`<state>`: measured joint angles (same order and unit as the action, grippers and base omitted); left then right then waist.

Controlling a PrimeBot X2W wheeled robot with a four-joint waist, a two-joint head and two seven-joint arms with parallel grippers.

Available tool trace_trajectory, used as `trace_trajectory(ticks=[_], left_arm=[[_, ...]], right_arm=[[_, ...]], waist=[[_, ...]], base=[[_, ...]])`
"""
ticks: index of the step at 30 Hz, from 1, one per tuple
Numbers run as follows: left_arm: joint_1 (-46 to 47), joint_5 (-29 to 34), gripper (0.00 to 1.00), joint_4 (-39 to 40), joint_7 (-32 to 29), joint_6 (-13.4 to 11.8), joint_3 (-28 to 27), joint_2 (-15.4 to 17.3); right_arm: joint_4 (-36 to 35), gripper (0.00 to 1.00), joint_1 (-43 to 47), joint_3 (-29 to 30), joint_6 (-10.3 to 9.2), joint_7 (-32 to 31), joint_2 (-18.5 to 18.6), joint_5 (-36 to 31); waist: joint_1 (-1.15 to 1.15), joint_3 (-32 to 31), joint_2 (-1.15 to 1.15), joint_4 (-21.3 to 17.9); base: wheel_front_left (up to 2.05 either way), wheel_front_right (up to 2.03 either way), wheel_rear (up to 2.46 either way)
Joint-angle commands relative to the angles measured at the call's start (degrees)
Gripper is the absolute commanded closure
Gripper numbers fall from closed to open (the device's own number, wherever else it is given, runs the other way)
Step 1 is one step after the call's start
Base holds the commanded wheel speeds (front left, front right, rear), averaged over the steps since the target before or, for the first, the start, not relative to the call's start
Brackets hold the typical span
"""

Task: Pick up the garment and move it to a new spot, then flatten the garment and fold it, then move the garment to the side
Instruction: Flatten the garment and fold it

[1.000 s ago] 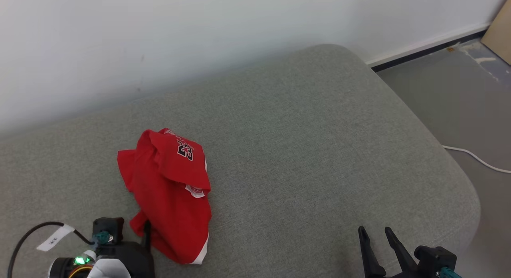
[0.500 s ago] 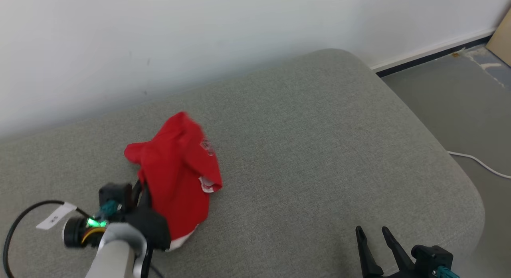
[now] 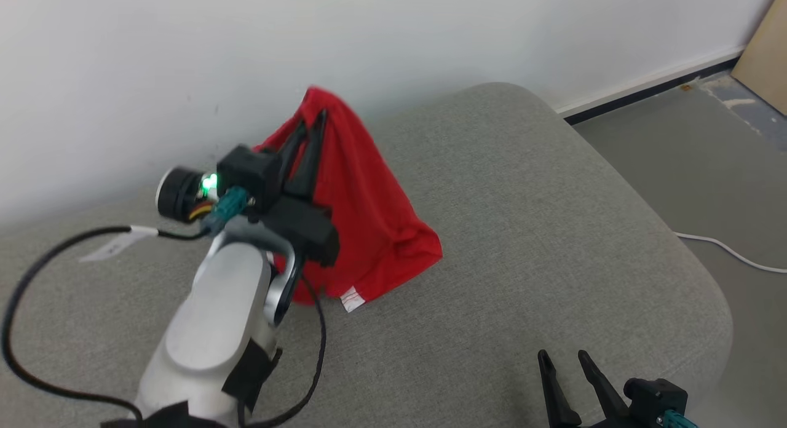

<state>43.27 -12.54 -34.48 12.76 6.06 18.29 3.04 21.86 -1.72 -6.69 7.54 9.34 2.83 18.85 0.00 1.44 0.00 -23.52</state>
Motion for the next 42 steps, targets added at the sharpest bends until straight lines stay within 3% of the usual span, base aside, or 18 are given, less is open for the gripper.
trace_trajectory(ticks=[1, 8, 14, 19, 24, 28, 38, 39, 40, 41, 42], left_arm=[[1.82, -0.86, 1.0, 0.73, 0.0, 0.01, 0.77, -0.11], [8.19, -10.22, 1.0, 6.96, 1.1, -4.59, 8.01, -0.15], [10.46, -17.28, 1.0, 10.89, 2.26, -14.59, 10.63, -0.04], [3.26, -19.29, 1.0, 2.78, 0.0, -20.99, 8.89, 0.87], [-7.63, -23.48, 1.0, -6.12, -3.88, -22.36, 6.57, 3.38], [-14.05, -26.16, 1.0, -10.18, -3.21, -22.54, 4.06, 5.43], [-21.56, -29.89, 1.0, -11.01, -2.23, -20.35, 1.99, 6.01], [-22.29, -29.98, 0.81, -10.57, -1.89, -20.2, 2.04, 5.88], [-23.05, -30.08, 0.11, -10.18, -1.61, -19.92, 2.21, 5.67], [-23.82, -30.26, 0.0, -9.69, -1.41, -19.63, 2.29, 5.49], [-24.55, -30.32, 0.0, -9.17, -1.12, -19.35, 2.42, 5.35]], right_arm=[[0.27, 0.0, -0.45, -0.15, -0.1, 0.32, 0.1, 0.57], [1.03, 0.0, -0.84, -0.84, -0.1, 0.85, 0.09, 0.99], [1.96, 0.0, -1.3, -0.78, -0.1, 1.31, 0.09, 1.06], [2.18, 0.0, -1.21, -0.46, -0.1, 1.6, 0.08, 0.52], [1.69, 0.0, -0.6, -0.03, -0.1, 1.17, 0.11, -0.21], [1.03, 0.0, -0.11, 0.06, -0.1, 0.74, 0.1, -0.56], [-0.49, 0.0, 0.61, -0.69, -0.1, -1.66, 0.09, -1.36], [-0.64, 0.0, 0.46, -1.07, -0.1, -2.2, 0.09, -1.5], [-0.81, 0.0, 0.2, -1.22, -0.1, -2.69, 0.1, -1.64], [-0.97, 0.0, -0.06, -1.45, -0.1, -3.27, 0.12, -1.84], [-1.09, 0.0, -0.34, -1.81, -0.1, -4.01, 0.11, -1.96]], waist=[[0.0, -0.17, 0.0, -0.59], [0.0, -0.39, 0.0, -1.9], [0.0, -0.58, 0.0, -1.81], [0.0, -0.79, 0.0, -0.13], [0.0, -0.81, 0.0, 2.56], [0.0, -0.88, 0.0, 4.93], [0.0, -1.92, 0.0, 10.1], [0.0, -1.98, 0.0, 10.39], [0.0, -2.09, 0.0, 10.7], [0.0, -2.19, 0.0, 10.99], [0.0, -2.27, 0.0, 11.29]], base=[[0.0, 0.0, 0.0], [0.0, 0.0, 0.0], [0.0, 0.0, 0.0], [0.0, 0.0, 0.0], [0.0, 0.0, 0.0], [0.0, 0.0, 0.0], [0.0, 0.0, 0.0], [0.0, 0.0, 0.0], [0.0, 0.0, 0.0], [0.0, 0.0, 0.0], [0.0, 0.0, 0.0]])
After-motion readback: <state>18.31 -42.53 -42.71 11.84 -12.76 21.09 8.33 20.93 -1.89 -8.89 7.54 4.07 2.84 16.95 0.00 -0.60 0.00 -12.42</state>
